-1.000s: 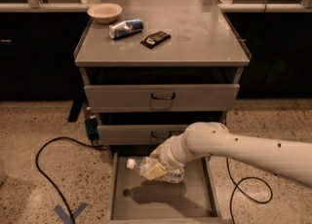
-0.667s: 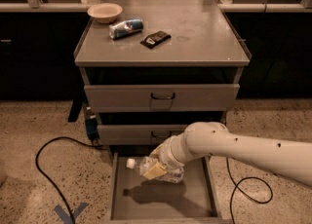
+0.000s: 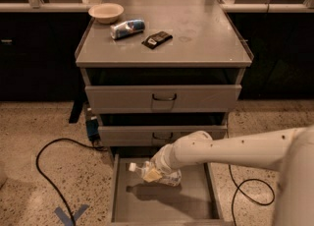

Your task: Place blue plastic bottle into bottom drawer

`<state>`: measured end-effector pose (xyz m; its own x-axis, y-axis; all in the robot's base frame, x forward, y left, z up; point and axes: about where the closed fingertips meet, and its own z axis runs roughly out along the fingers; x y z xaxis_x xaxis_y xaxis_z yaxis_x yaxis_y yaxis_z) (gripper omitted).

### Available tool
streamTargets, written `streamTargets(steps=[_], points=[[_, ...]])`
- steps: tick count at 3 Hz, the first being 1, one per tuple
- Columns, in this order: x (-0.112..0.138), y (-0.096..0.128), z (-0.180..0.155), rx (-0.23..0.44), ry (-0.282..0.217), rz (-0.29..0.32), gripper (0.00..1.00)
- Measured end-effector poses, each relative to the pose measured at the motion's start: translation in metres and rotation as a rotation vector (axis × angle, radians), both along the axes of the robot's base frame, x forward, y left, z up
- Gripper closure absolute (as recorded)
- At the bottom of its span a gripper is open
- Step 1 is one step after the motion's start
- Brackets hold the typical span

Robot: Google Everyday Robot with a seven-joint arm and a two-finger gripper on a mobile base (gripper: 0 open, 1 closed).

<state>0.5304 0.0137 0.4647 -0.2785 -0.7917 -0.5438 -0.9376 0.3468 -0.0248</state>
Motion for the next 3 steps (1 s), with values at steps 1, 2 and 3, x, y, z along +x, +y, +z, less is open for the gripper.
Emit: streamTargets(steps=[1, 2, 3], points=[[0.044, -0.006, -0.032, -0.017, -0.035, -0.111, 1.00], [0.075, -0.025, -0.052, -0.013, -0.036, -0.252, 1.00], [0.080, -0.045, -0.084, -0.027, 0.018, -0.357, 1.00]])
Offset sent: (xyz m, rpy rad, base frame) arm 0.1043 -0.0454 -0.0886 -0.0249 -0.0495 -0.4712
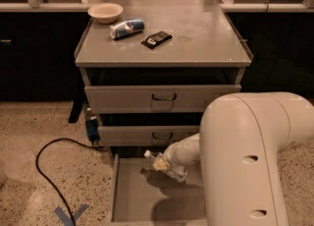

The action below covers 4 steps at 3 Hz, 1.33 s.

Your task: Place blue plastic bottle into bottom drawer

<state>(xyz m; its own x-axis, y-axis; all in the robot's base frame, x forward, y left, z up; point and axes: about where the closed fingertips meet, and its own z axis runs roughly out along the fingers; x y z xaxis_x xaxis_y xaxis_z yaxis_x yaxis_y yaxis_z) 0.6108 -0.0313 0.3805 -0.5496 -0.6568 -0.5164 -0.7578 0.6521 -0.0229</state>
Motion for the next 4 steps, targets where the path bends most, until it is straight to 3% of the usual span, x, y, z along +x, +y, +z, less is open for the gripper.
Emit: streamTargets(steps=[2, 4], points=[[-0.005, 0.005, -0.020, -0.007, 0.018, 0.012, 1.00], [-0.029, 0.011, -0.129, -0.049, 0.139, -0.020, 1.00]])
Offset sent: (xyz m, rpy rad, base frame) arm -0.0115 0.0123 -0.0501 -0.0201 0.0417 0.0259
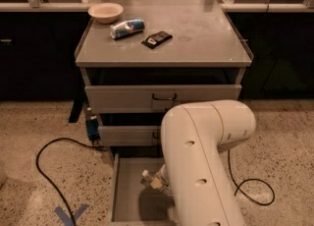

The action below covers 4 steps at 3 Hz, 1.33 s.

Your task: Place blue plastic bottle into bottom drawer

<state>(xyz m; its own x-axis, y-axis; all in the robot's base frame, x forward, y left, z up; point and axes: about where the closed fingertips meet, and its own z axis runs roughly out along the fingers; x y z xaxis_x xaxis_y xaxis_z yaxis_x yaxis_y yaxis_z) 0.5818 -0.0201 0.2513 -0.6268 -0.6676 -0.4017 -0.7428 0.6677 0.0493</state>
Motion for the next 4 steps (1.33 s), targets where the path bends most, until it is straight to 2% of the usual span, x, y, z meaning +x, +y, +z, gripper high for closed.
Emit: streamTargets(steps=[1, 2, 4], points=[[-0.010, -0.003, -0.043, 0.002, 0.036, -0.046, 1.00], [-0.019, -0.006, -0.070, 0.021, 0.075, -0.083, 1.00], [-0.037, -0.004, -0.111, 0.025, 0.157, -0.080, 1.00]])
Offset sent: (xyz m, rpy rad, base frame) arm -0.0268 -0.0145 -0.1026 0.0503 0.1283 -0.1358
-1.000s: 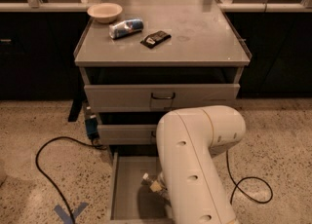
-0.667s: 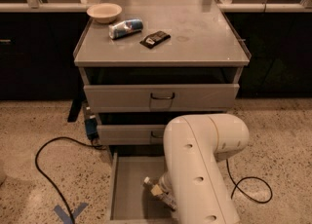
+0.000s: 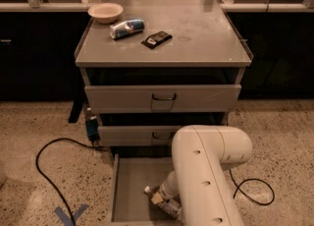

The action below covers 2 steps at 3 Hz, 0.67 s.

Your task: Place blue plastic bottle into bottom drawer

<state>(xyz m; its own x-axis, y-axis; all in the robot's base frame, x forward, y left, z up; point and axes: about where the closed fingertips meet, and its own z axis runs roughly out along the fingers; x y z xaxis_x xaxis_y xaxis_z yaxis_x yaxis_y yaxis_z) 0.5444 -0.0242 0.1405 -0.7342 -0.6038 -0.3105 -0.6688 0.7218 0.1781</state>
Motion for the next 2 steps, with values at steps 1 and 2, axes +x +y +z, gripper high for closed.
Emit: streamTargets(steps=[1, 2], points=[[-0.0021, 0.0029, -0.0116, -0.006, 0.014, 0.019, 1.00], [-0.0020, 0.0029, -0.0117, -0.006, 0.015, 0.019, 0.83]])
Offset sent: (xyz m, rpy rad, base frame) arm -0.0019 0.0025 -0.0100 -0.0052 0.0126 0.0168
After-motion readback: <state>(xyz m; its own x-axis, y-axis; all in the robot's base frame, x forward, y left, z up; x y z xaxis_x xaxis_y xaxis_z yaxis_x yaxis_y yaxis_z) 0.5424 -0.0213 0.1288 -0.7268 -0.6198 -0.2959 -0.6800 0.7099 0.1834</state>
